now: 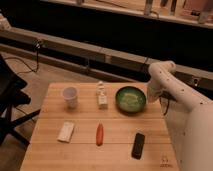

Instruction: Push the ceramic bowl across the table

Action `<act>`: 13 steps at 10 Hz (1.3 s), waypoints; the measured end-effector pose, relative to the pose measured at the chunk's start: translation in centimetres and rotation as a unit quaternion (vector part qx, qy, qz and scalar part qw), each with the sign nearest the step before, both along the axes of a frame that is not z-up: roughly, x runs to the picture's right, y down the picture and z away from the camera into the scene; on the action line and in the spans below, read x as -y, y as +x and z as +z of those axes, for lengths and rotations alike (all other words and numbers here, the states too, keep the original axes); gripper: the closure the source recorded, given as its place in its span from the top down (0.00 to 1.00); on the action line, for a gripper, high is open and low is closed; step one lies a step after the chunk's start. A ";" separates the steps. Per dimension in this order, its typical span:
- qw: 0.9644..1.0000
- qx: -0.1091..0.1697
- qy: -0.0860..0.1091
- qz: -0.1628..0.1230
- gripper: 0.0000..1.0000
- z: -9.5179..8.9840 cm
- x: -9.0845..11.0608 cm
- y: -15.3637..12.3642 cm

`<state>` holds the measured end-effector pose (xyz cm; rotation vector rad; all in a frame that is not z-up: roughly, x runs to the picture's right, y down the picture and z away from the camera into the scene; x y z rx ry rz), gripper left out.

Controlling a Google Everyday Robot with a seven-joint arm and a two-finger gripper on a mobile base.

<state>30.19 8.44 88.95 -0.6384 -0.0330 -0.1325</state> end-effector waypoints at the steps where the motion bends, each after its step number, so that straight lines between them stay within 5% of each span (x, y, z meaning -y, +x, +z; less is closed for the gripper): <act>1: 1.000 0.003 0.011 -0.003 0.04 -0.4 -0.1 -0.4; 5: 1.000 0.002 0.019 -0.005 0.04 0.1 -1.1 -0.6; 13: 1.000 0.010 0.002 -0.023 0.04 1.7 -1.2 -1.3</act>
